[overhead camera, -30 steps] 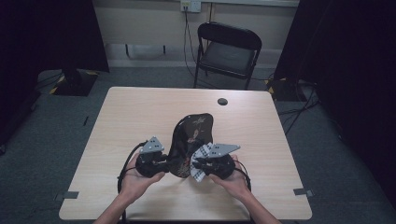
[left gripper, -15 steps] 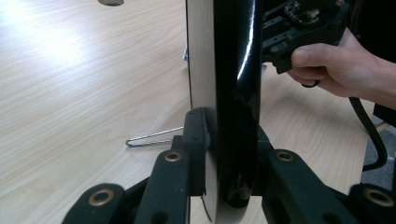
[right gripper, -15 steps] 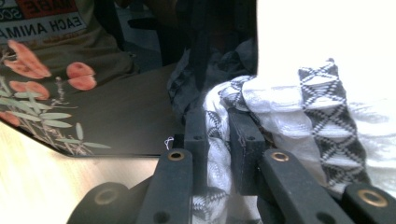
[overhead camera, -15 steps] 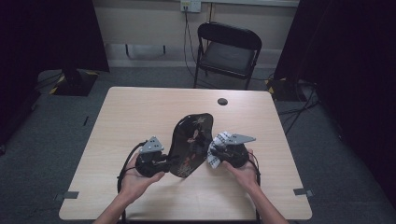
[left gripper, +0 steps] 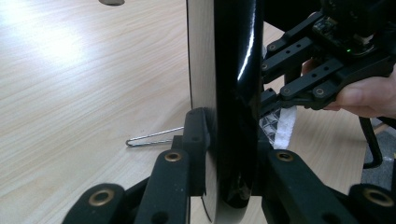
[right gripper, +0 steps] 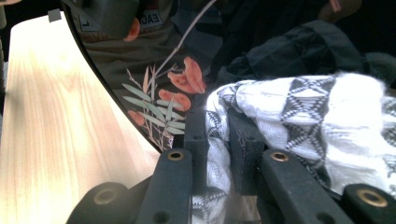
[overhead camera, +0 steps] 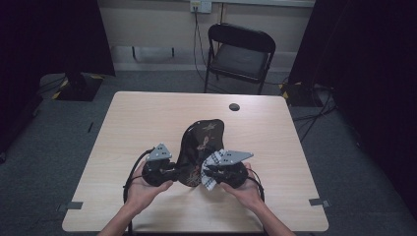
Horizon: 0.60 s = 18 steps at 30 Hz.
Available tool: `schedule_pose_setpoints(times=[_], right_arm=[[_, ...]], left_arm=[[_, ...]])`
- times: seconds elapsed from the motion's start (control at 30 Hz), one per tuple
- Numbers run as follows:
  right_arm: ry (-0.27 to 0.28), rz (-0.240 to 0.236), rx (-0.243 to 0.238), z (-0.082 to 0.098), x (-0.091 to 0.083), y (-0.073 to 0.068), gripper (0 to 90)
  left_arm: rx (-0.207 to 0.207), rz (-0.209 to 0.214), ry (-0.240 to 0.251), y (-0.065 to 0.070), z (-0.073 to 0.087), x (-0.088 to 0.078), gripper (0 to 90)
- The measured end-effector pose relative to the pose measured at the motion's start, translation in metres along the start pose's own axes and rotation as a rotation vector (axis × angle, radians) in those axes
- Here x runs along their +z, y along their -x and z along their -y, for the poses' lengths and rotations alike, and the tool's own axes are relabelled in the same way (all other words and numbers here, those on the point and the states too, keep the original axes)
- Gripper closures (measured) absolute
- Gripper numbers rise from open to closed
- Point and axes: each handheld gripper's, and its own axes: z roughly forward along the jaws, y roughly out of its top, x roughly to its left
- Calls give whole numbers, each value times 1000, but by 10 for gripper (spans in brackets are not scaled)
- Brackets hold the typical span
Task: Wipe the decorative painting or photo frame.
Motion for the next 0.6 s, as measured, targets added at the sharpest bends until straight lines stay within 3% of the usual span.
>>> schedule_pose_setpoints(times=[0.1, 0.3, 0.43, 0.5, 0.6], right_arm=[[-7, 4, 6, 3, 0, 4, 795], [-45, 105, 68, 18, -1, 29, 795], [-46, 139, 94, 22, -3, 38, 795], [-36, 186, 131, 26, -4, 48, 795], [-42, 190, 131, 27, -4, 47, 795]], left_arm=[[2, -1, 0, 0, 0, 0, 772], [1, 3, 2, -1, 0, 0, 768], [4, 3, -1, 0, 0, 0, 768], [0, 4, 2, -1, 0, 0, 768], [2, 2, 1, 0, 0, 0, 768]])
